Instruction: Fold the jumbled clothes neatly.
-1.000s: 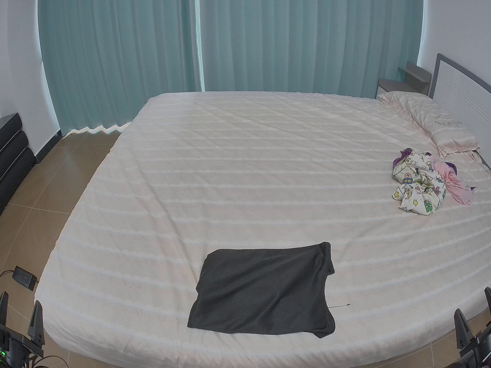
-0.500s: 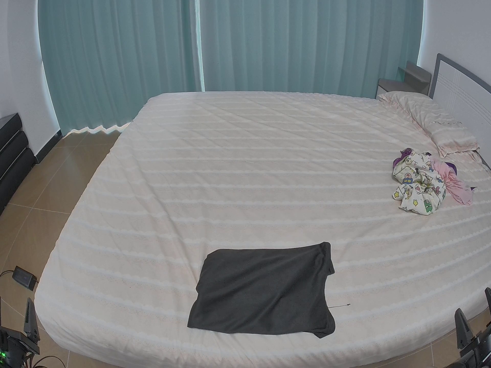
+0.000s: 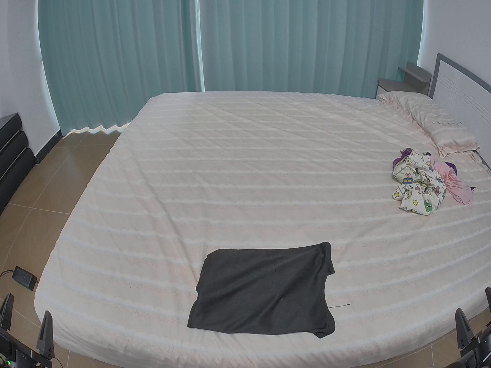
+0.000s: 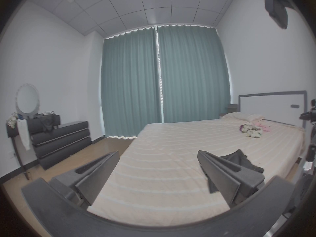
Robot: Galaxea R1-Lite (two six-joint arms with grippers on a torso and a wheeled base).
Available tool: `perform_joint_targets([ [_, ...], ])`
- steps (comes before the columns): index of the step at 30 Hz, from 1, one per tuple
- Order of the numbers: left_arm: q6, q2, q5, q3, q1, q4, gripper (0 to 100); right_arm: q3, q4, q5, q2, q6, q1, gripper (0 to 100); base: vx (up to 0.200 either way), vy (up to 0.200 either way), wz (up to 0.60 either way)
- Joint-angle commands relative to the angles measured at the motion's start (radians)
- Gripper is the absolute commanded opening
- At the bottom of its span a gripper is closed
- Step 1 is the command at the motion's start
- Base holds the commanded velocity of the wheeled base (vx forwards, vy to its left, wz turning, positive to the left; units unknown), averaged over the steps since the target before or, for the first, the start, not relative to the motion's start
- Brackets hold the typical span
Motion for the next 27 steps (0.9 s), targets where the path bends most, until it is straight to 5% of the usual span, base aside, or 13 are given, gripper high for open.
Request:
perform_joint_targets([
  [1,-0.039,-0.016,-0.087,0.016,0.002,0.001,100,0.018,-0.001,0.001,-0.01,-0.001,0.002,100,0.0,0.0,0.0],
  [8,-0.036,-0.017,-0.199,0.015,0.0,0.079,100,0.018,-0.001,0.003,-0.012,0.001,0.002,100,0.0,0.0,0.0],
  [27,-0.059,-0.017,-0.194,0.016,0.002,0.068,100,0.018,-0.001,0.0,-0.012,0.001,0.002,100,0.0,0.0,0.0],
])
